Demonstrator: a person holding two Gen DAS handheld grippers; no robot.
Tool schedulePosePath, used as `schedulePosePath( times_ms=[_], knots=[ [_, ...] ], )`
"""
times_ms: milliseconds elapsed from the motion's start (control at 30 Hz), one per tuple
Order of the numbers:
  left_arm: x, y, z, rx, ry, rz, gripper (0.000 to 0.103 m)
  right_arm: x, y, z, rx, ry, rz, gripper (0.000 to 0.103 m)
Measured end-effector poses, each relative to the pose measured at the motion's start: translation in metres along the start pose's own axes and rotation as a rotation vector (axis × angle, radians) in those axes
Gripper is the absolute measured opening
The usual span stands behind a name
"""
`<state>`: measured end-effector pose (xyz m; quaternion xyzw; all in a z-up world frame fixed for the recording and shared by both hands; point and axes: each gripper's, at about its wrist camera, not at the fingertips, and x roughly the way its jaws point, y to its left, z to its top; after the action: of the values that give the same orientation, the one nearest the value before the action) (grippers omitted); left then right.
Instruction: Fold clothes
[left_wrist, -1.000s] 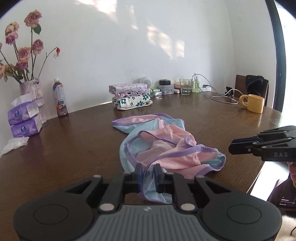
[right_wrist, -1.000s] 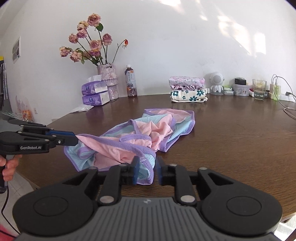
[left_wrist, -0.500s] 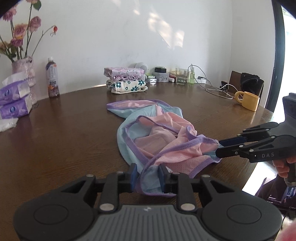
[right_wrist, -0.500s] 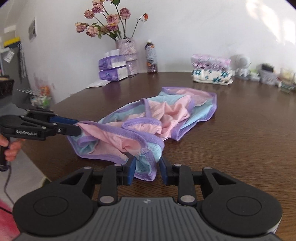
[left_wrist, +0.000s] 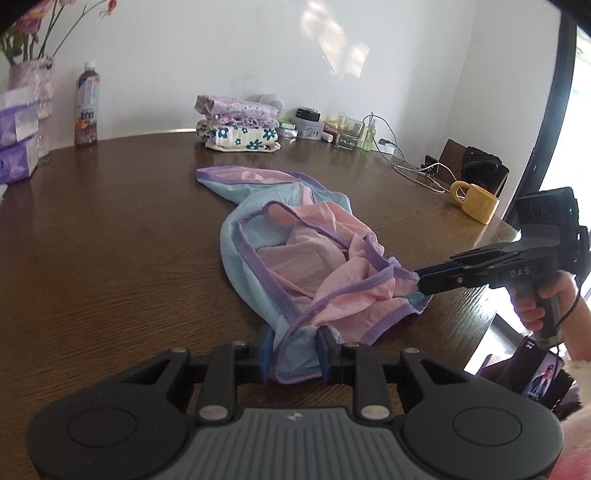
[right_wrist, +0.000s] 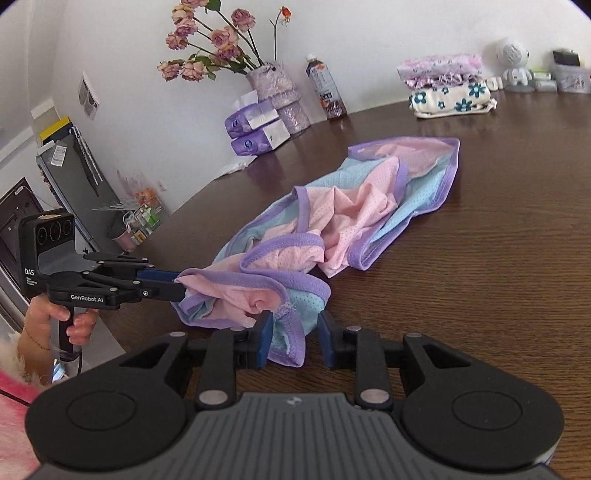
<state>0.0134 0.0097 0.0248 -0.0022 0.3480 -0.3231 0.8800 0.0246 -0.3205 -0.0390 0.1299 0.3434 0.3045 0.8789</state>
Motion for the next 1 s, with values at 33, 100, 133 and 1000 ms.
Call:
schedulePosePath(
  times_ms=[33,100,133,1000],
  knots=[
    [-0.001,0.003,0.000,-0.013,0.000,-0.009,0.028,0.001,0.001,-0.001,-0.004,0.001,-0.001,0.018],
    [-0.004,0.009,0.000,-0.038,-0.001,-0.027,0.036,0.001,0.007,-0.003,-0.034,0.003,-0.025,0.008],
    [-0.006,0.011,0.000,-0.050,-0.001,-0.036,0.036,0.000,0.011,-0.004,-0.058,0.000,-0.053,0.008],
    [0.004,-0.048,-0.010,0.370,-0.044,0.104,0.007,-0.002,0.089,-0.043,-0.448,-0.065,-0.503,0.009]
  ],
)
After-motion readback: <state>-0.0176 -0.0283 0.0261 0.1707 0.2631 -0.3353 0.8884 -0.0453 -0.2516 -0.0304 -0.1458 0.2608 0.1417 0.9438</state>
